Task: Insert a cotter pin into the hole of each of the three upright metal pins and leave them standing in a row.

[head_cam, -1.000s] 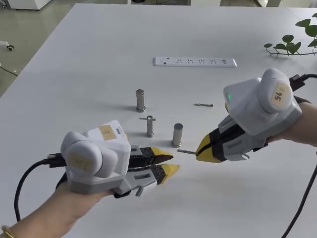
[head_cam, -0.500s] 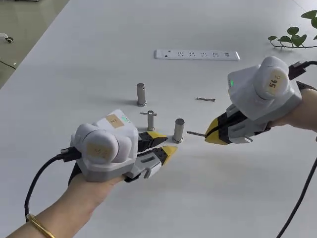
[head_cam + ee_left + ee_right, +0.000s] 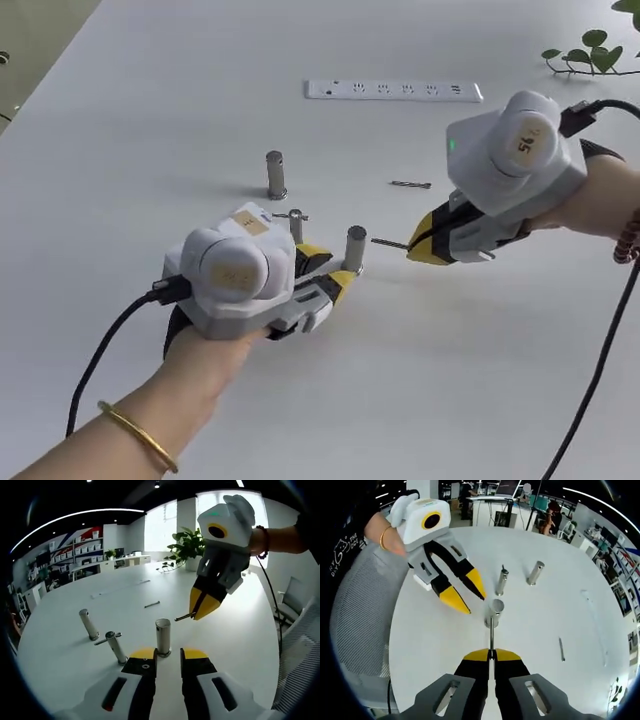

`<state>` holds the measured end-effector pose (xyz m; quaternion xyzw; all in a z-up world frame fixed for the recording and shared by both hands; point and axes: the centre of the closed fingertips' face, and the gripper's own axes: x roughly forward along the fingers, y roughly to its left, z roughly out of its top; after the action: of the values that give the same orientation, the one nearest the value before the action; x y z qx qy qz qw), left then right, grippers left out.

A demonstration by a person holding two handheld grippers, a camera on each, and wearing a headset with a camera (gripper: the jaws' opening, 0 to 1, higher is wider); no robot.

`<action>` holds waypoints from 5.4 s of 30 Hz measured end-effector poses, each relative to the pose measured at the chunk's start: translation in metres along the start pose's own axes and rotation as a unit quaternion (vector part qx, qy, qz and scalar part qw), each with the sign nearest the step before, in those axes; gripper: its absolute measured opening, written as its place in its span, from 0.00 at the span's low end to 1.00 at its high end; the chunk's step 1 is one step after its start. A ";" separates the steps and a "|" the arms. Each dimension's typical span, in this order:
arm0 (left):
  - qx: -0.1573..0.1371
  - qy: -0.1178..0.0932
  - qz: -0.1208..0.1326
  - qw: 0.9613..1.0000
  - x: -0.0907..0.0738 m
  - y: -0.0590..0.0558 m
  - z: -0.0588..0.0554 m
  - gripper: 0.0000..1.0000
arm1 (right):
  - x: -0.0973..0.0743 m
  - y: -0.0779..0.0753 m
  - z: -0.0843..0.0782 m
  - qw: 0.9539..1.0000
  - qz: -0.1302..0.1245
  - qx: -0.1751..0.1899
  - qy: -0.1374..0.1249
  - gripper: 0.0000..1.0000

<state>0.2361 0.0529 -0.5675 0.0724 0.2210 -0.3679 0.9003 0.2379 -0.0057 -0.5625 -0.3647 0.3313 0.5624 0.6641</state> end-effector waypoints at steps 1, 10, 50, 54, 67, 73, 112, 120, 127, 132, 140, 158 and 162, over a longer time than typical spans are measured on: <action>-0.001 0.001 0.001 1.000 0.003 0.001 0.000 0.17 | 0.001 -0.001 0.000 1.000 0.001 0.001 0.000 0.00; 0.002 0.002 0.012 1.000 0.019 0.007 0.001 0.17 | 0.006 -0.005 -0.001 1.000 0.005 0.001 0.004 0.00; 0.001 -0.011 0.018 1.000 0.036 0.006 0.001 0.11 | 0.022 -0.013 0.024 0.997 0.007 -0.072 0.016 0.00; -0.002 -0.015 0.022 1.000 0.036 0.006 0.002 0.11 | 0.026 -0.015 0.027 0.997 0.007 -0.070 0.017 0.00; -0.013 -0.019 0.030 0.999 0.039 0.007 0.001 0.11 | 0.026 -0.011 0.029 1.000 -0.002 -0.030 0.008 0.07; -0.017 -0.021 0.033 0.999 0.039 0.007 0.000 0.11 | 0.016 -0.012 0.027 1.000 -0.012 -0.024 0.007 0.07; -0.035 0.002 0.050 0.998 0.038 0.010 -0.010 0.18 | 0.019 -0.012 0.032 1.000 -0.011 -0.009 -0.007 0.09; -0.034 0.008 0.044 0.998 0.027 0.008 -0.011 0.28 | 0.022 -0.010 0.041 0.999 -0.001 0.032 -0.035 0.16; -0.054 0.007 0.037 0.998 0.018 0.009 -0.007 0.34 | 0.026 -0.008 0.046 0.998 0.001 0.046 -0.038 0.19; -0.050 0.004 0.038 0.998 0.011 0.009 -0.003 0.38 | 0.029 -0.007 0.050 0.998 0.004 0.053 -0.042 0.18; -0.057 -0.002 0.039 0.998 -0.004 0.011 0.001 0.41 | 0.033 -0.004 0.049 0.998 0.009 0.048 -0.040 0.13; -0.055 0.006 0.032 0.998 -0.023 0.015 -0.004 0.48 | 0.035 -0.006 0.050 0.997 0.013 0.054 -0.050 0.08; -0.060 0.007 0.038 0.997 -0.031 0.022 -0.006 0.50 | 0.037 -0.011 0.049 0.998 0.011 0.048 -0.050 0.08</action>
<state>0.2300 0.0900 -0.5594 0.0288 0.2460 -0.3185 0.9150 0.2553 0.0538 -0.5674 -0.3000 0.3282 0.5708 0.6903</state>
